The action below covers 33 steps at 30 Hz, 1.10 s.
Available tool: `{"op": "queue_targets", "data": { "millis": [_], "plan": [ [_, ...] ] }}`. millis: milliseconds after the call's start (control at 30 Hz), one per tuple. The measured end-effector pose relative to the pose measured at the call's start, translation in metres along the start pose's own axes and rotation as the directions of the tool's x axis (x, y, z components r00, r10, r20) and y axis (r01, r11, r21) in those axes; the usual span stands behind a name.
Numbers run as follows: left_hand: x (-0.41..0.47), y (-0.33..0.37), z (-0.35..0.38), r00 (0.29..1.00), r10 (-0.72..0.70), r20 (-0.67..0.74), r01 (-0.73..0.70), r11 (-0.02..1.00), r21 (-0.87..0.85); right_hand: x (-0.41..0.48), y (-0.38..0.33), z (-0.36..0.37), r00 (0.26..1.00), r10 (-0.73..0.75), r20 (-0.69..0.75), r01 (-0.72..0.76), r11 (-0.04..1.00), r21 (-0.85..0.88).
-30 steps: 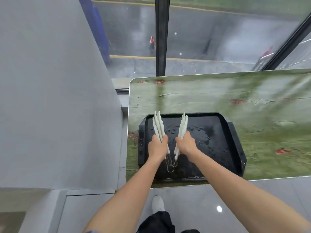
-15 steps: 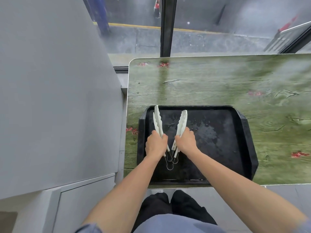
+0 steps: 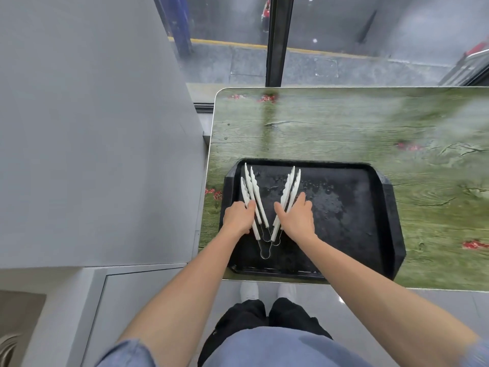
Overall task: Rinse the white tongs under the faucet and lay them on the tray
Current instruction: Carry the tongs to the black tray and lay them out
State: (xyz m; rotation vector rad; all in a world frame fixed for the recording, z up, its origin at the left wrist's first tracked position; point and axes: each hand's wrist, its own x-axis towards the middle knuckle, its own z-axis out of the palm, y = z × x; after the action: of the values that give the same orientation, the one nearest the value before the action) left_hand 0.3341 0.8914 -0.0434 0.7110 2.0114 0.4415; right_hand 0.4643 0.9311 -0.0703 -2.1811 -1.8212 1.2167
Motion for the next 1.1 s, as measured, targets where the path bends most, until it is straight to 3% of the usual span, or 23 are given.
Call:
{"op": "queue_targets", "data": {
  "millis": [200,500,800,1100],
  "plan": [
    [-0.02,-0.025,-0.005,0.991,0.04,-0.131,-0.059,0.988,-0.143,-0.041,-0.013,0.021,0.975,-0.188,-0.119,0.158,0.961,-0.226],
    [-0.036,-0.057,-0.02,0.972,0.035,-0.231,-0.084,0.975,-0.206,-0.055,-0.036,0.059,0.979,-0.15,-0.138,0.082,0.911,-0.404],
    [-0.036,-0.065,-0.024,0.973,0.048,-0.224,-0.085,0.984,-0.157,-0.052,-0.049,0.056,0.99,-0.015,-0.138,-0.016,0.975,-0.223],
    [-0.03,-0.05,-0.015,0.952,0.103,-0.29,-0.133,0.988,-0.084,-0.055,-0.053,0.028,0.998,0.02,-0.061,-0.012,0.993,0.115]
  ]
}}
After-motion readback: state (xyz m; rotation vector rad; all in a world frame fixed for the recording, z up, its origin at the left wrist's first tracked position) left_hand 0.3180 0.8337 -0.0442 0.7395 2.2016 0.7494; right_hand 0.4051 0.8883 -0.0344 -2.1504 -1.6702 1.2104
